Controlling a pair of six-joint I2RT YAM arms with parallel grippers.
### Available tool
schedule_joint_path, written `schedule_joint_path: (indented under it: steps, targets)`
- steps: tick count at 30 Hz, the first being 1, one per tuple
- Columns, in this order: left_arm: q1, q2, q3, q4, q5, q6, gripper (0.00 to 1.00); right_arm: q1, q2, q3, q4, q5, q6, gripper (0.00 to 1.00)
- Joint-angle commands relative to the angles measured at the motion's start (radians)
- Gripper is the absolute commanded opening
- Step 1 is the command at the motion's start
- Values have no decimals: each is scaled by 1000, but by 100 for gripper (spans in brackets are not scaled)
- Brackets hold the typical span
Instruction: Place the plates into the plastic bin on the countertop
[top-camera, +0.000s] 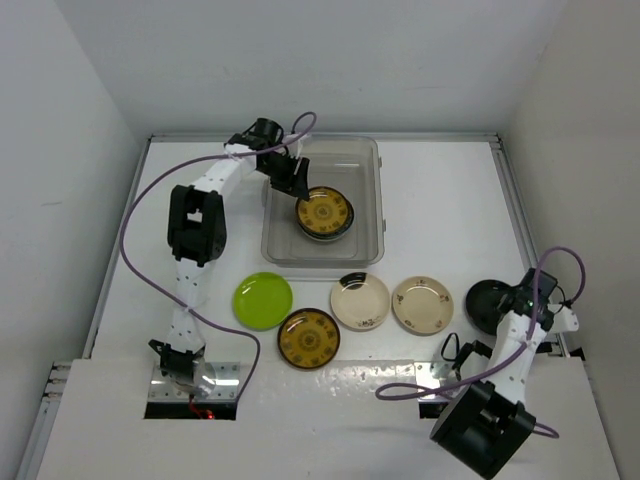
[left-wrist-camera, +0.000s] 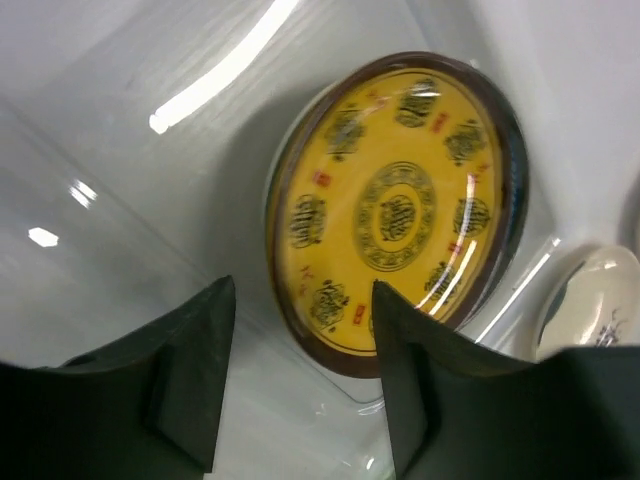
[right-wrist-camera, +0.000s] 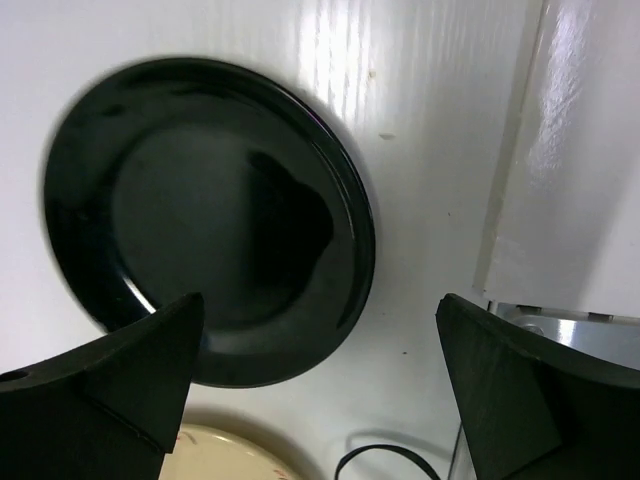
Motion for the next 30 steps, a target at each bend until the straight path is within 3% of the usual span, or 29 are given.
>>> schedule_joint_path:
  steps: [1, 4, 8, 14, 18, 19, 20, 21, 22, 26, 29, 30]
  targets:
    - [-5, -55, -9, -6, -92, 23, 60, -5, 45, -13, 71, -48, -14, 97]
    - [-5, -88, 0, -17, -140, 33, 77, -5, 76, -56, 148, -96, -31, 95]
    - [-5, -121, 55, -26, -153, 33, 82, -5, 92, -85, 157, -82, -8, 90]
    - [-5, -170, 99, -26, -110, 13, 83, -9, 91, -189, 384, -81, 0, 72]
    - [17, -214, 90, -55, -97, 28, 83, -11, 162, -203, 473, -111, 9, 46]
    - [18, -214, 90, -74, -97, 37, 83, -11, 182, -202, 489, -105, 9, 30]
    - [27, -230, 90, -74, -87, 49, 83, -12, 202, -199, 495, -101, -3, 21]
    - [42, -239, 78, -88, -87, 50, 83, -12, 220, -181, 510, -105, -29, 6]
    - [53, -256, 78, -98, -78, 50, 83, -11, 220, -180, 510, -105, -29, 0]
    - [102, -291, 69, -118, -77, 72, 83, 0, 245, -69, 515, -136, -104, 0]
    - [148, -303, 69, -138, -77, 97, 83, 80, 222, 63, 530, -125, -133, 0]
    - [172, -312, 69, -138, -90, 108, 83, 179, 219, 126, 530, -110, -138, 0]
